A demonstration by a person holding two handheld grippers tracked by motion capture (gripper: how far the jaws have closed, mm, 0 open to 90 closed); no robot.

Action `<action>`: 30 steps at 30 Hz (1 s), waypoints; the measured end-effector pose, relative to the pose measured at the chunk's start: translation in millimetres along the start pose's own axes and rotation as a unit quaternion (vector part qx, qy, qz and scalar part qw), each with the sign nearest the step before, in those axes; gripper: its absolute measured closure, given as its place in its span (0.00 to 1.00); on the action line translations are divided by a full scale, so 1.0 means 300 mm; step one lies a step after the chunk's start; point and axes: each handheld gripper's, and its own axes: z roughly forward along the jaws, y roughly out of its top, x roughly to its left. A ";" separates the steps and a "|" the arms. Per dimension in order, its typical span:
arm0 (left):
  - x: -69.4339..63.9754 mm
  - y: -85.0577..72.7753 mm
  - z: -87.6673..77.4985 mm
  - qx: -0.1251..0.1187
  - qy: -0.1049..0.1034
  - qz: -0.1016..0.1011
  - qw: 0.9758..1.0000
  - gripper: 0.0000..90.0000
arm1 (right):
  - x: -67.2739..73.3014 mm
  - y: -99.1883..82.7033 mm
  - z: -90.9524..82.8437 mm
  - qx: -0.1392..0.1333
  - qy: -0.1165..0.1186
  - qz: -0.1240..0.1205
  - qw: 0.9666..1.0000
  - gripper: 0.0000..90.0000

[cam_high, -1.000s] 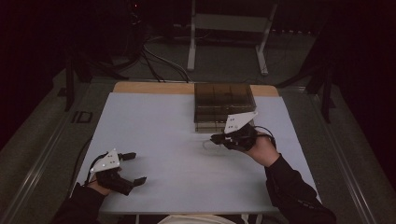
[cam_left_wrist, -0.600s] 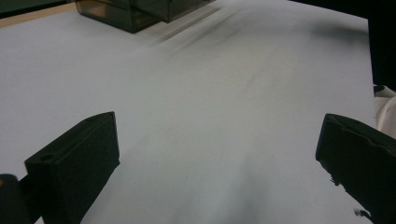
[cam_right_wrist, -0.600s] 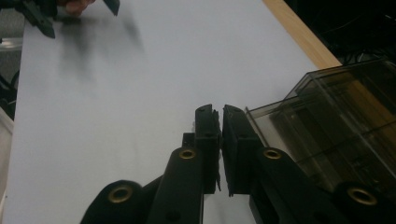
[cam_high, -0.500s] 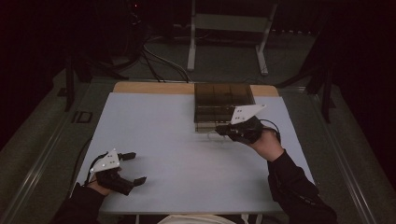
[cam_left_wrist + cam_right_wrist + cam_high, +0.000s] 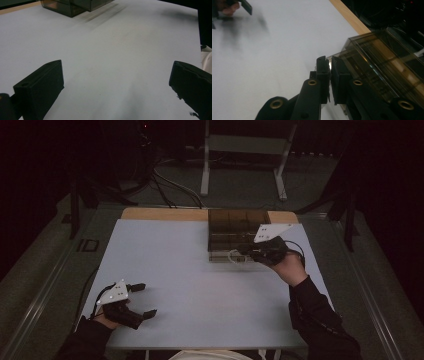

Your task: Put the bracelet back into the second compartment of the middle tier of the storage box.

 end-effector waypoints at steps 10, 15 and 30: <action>0.000 0.000 0.001 0.001 -0.001 -0.002 1.000 0.01 | -0.065 -0.006 -0.012 0.002 -0.029 0.017 0.999 0.95; 0.000 0.000 0.001 0.001 -0.001 -0.002 1.000 0.01 | -0.094 -0.011 -0.011 0.005 -0.038 0.026 0.999 0.95; 0.000 -0.001 0.001 0.001 -0.001 -0.001 1.000 0.01 | -0.155 -0.030 0.009 0.011 -0.065 0.045 0.997 0.95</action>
